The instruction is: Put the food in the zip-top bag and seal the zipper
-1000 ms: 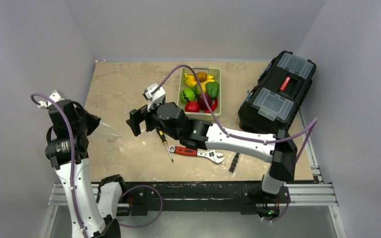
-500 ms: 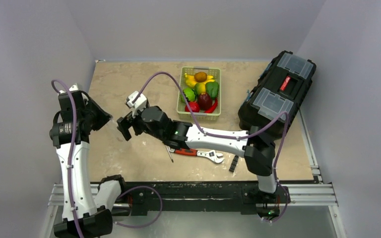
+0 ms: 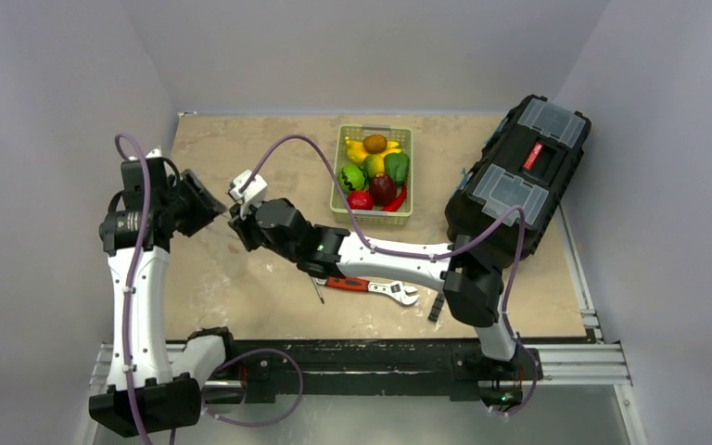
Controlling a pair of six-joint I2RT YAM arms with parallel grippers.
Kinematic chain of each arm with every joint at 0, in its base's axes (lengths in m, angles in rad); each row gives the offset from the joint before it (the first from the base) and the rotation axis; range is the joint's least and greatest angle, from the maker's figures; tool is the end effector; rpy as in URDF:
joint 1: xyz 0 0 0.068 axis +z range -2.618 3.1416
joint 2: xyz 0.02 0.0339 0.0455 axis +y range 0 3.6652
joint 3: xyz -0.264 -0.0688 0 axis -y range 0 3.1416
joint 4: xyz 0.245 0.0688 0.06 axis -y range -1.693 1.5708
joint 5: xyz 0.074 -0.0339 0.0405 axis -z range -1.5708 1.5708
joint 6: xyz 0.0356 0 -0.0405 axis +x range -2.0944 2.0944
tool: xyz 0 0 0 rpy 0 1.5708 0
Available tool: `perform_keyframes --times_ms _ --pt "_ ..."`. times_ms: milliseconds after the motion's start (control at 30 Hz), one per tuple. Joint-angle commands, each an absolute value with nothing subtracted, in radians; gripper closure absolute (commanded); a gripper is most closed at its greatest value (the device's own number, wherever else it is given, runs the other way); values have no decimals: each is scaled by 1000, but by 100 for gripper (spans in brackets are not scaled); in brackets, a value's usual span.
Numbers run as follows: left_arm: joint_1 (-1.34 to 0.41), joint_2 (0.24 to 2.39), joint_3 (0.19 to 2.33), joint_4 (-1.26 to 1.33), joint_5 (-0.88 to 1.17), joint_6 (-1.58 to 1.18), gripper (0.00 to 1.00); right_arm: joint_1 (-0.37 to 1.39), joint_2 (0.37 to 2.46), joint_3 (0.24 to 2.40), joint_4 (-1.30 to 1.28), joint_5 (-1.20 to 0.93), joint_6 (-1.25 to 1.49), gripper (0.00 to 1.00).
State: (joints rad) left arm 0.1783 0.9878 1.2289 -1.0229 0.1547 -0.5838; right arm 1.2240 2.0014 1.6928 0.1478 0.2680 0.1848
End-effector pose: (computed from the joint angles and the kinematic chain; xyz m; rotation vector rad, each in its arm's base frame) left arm 0.1739 0.0258 0.3737 -0.8110 2.2300 -0.3789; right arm 0.1750 0.4565 0.3188 -0.7077 1.6489 0.7991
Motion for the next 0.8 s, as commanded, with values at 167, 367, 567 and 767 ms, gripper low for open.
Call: perform_keyframes --times_ms 167,367,567,767 --pt "173 967 1428 -1044 125 -475 0 1118 1956 1621 244 112 502 100" --pt "173 978 1457 -1039 92 -444 0 1054 1922 1525 317 45 689 100" --pt "171 1101 1456 -1001 152 -438 14 1043 1912 1499 349 93 755 100" --pt "119 1278 1537 -1016 70 -423 23 1043 1928 1524 317 214 787 100"
